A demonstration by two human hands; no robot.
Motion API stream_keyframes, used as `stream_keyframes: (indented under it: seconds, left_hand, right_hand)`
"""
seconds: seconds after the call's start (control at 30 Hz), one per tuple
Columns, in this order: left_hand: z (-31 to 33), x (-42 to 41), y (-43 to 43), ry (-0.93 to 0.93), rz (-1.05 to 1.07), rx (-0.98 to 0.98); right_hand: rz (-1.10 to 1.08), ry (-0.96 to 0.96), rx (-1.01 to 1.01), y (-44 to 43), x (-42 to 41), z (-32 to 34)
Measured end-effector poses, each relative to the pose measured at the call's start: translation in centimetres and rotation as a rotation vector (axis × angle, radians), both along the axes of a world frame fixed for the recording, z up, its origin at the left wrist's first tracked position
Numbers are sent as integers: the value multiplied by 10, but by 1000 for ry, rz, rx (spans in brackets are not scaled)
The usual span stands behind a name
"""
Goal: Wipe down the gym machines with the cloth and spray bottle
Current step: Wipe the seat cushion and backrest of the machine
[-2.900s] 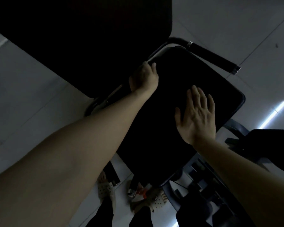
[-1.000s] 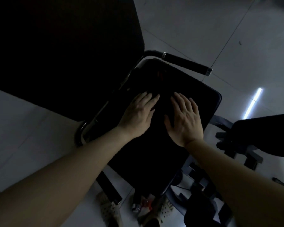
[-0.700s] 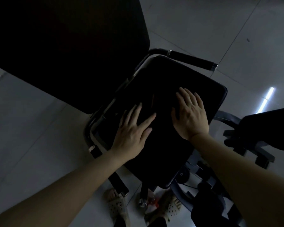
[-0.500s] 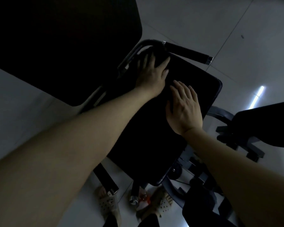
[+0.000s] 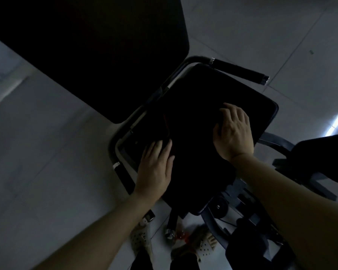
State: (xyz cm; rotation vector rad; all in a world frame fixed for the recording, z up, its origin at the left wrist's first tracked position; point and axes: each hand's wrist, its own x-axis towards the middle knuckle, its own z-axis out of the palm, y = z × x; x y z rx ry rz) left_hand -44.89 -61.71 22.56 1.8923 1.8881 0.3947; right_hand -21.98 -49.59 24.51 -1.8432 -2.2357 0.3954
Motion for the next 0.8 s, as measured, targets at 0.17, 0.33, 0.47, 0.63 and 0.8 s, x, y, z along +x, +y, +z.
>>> stream_keyframes:
  seconds: [0.17, 0.33, 0.47, 0.63, 0.8]
  left_hand:
    - [34, -4, -40, -151, 5, -120]
    - [128, 6, -18, -589, 324, -459]
    - [193, 7, -6, -807, 510, -541]
    - [243, -29, 12, -959, 594, -615]
    - [288, -76, 59, -1043, 462, -648]
  right_hand:
    - [64, -92, -277, 5, -4, 35]
    - [63, 179, -642, -57, -39, 97]
    - [-217, 793, -815, -108, -79, 132]
    - [-300, 1242, -930, -116, -102, 189]
    - [-289, 1296, -800, -89, -139, 227]
